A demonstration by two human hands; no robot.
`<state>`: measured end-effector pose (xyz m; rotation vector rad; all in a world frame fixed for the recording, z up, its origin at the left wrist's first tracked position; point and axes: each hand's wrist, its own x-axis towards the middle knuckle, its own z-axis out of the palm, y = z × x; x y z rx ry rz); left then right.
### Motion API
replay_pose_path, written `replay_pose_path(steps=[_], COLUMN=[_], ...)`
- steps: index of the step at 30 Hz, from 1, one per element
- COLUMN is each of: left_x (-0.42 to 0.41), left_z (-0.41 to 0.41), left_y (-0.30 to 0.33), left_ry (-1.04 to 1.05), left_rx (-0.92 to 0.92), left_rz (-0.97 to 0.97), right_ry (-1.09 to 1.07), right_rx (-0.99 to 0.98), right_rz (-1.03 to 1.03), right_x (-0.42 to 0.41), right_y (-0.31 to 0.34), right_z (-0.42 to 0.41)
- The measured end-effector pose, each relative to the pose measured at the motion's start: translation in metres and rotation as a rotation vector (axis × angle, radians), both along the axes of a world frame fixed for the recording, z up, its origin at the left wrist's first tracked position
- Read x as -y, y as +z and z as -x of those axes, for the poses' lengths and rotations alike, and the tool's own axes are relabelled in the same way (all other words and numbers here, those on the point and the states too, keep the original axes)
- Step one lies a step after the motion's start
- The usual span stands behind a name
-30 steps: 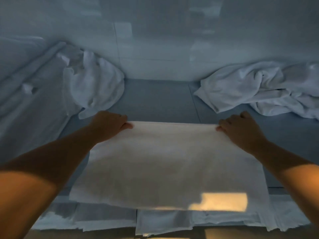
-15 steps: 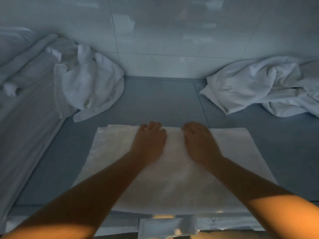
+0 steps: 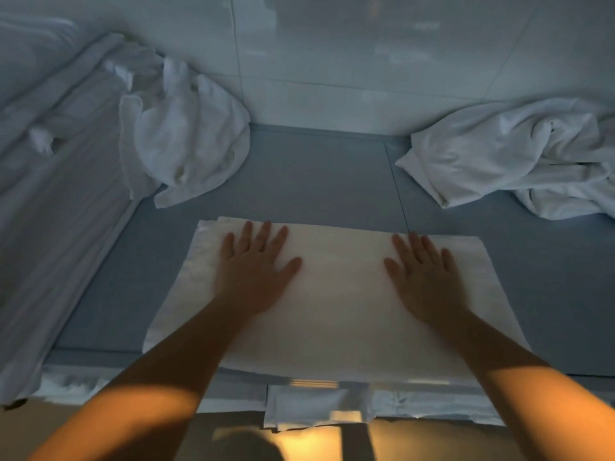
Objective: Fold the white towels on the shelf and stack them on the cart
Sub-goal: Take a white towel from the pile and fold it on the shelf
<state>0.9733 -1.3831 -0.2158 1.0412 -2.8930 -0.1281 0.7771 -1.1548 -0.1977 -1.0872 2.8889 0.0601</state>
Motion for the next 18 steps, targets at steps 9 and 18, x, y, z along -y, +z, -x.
replay_pose_path(steps=[9, 18], left_x=[-0.022, -0.087], left_z=[-0.02, -0.004], left_y=[0.027, 0.007], left_ry=[0.069, -0.038], left_rx=[0.006, 0.035], left_rz=[0.083, -0.055], right_ry=[-0.086, 0.104], right_rx=[0.041, 0.063], right_rz=[-0.035, 0.071], right_x=[-0.023, 0.035], right_y=[0.034, 0.006], right_z=[-0.018, -0.11])
